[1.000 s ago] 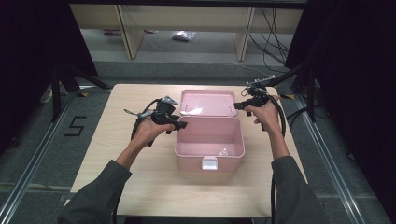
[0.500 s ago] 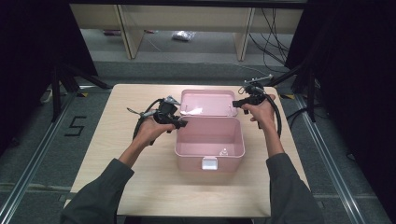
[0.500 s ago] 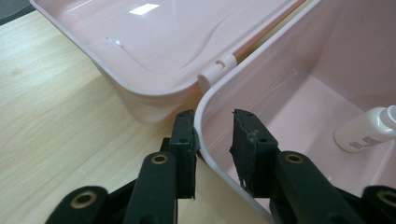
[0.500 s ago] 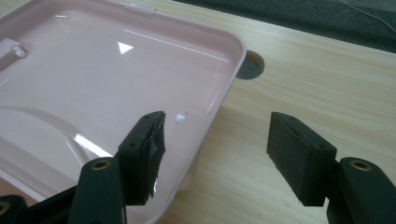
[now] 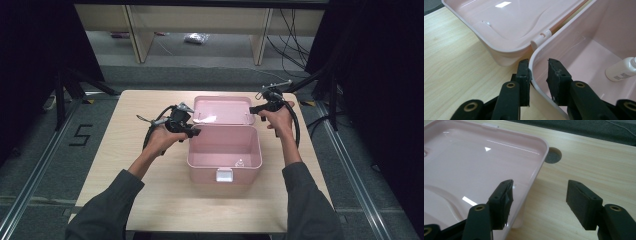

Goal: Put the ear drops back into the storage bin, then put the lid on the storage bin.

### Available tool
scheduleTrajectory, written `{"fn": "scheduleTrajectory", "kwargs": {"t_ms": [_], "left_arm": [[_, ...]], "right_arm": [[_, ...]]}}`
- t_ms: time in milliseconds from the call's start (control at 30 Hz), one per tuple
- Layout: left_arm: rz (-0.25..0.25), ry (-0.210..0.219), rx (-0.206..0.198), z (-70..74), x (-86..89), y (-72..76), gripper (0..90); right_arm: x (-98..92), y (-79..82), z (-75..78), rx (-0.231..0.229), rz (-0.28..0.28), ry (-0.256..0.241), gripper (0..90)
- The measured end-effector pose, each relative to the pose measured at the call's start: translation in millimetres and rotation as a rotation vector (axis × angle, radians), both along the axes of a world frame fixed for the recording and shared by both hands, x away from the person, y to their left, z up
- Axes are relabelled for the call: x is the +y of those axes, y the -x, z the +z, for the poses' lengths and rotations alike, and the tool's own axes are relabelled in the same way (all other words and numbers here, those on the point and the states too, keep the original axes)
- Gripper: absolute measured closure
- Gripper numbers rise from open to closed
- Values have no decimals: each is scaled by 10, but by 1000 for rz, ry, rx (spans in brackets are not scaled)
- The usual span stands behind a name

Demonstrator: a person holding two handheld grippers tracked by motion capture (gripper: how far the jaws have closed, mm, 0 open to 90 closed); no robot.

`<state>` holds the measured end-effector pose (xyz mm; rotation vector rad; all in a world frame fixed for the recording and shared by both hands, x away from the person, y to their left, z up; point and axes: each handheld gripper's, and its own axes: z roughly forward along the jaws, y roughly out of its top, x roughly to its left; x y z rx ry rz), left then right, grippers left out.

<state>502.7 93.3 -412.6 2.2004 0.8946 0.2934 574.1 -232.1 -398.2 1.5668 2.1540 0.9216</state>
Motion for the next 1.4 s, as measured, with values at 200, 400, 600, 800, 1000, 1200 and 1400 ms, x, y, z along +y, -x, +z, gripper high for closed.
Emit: {"fn": "scheduleTrajectory", "kwargs": {"t_ms": [200,400,600,800,1000,1200,1400], "left_arm": [[-2,0,-3,-1,-4,1,714],[0,-4,-13,-2,-9,12,713],[-8,4,-11,-6,4,15,714],[-9,3,-14,-7,2,19,713],[-13,-1,-16,-8,6,19,712],[-16,-2,-22,-12,6,17,713],[-11,-5,-28,-14,0,17,717]], "right_arm": [[35,-62,-59,-42,8,-15,402],[58,-103,-76,-20,-2,2,419],[93,-142,-2,-18,-4,2,449],[169,-179,23,2,-24,12,513],[215,-243,-19,6,-35,62,579],[261,-295,-50,22,-63,91,638],[286,-321,-94,41,-76,100,656]]}}
